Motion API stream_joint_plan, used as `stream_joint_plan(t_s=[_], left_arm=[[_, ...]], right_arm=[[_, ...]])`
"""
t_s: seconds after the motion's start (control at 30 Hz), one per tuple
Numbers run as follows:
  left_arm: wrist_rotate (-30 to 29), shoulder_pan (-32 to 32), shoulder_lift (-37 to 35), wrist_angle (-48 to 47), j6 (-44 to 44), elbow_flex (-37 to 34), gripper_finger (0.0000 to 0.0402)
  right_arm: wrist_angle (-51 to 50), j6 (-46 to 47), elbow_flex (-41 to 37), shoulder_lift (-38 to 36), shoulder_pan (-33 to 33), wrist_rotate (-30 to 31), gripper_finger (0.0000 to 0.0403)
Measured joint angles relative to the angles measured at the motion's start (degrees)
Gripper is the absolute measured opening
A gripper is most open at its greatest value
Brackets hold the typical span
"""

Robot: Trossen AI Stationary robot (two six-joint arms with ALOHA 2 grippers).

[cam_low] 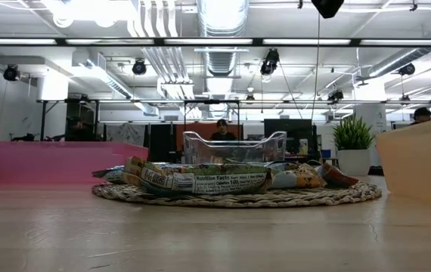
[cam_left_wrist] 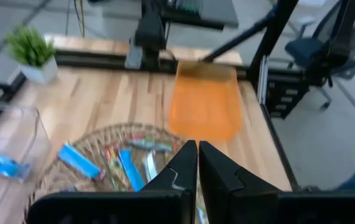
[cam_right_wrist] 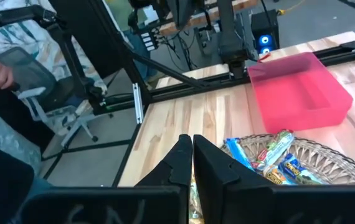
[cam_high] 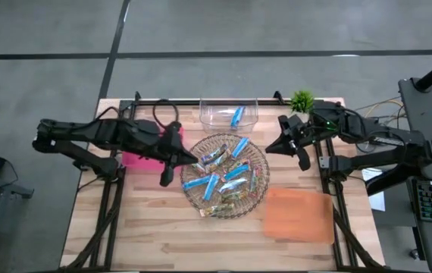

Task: Pick and place Granola Bars by type
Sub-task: Put the blue granola bar into the transparent bin

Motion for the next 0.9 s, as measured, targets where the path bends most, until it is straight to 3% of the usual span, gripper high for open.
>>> stream_joint_plan(t_s=[0.47, 0.9], left_arm=[[-0.4, 0.0, 12.8, -21.1, -5.5, 16.7, 0.0], [-0.4, -1.3, 17.3, -28.0, -13.5, 15.5, 0.0]], right_arm=[[-0.1, -0.2, 0.8, -0.2, 0.0, 0.1, 0.0009], [-0.3, -0.5, 0.7, -0.2, 0.0, 0.7, 0.0009]])
